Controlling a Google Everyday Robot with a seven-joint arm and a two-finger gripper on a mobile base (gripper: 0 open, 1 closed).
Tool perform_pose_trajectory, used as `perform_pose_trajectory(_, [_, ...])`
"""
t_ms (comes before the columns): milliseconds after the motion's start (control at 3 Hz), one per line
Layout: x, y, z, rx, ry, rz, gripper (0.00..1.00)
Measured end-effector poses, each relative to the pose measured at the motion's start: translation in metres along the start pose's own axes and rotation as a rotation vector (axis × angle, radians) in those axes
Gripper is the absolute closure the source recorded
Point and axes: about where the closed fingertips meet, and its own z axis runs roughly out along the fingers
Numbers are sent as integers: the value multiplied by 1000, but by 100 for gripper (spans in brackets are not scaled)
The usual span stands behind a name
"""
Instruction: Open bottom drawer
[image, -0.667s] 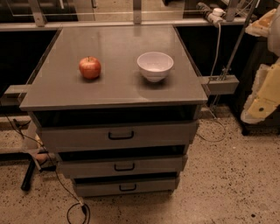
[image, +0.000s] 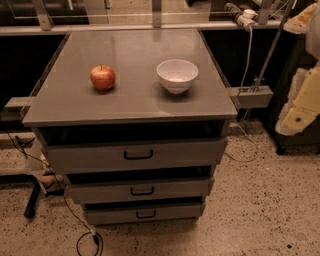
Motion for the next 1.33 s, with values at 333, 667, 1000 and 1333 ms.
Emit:
perform_pose_trajectory(333, [-6,19,12,9,2,-1,0])
perform_pose_trajectory(667, [-23,72,56,-50,-6,-2,0])
perform_pose_trajectory(1000, [-37,127,121,-155,-10,-29,0])
perform_pose_trajectory(1333, [-20,154,140,-210,31,-34,0])
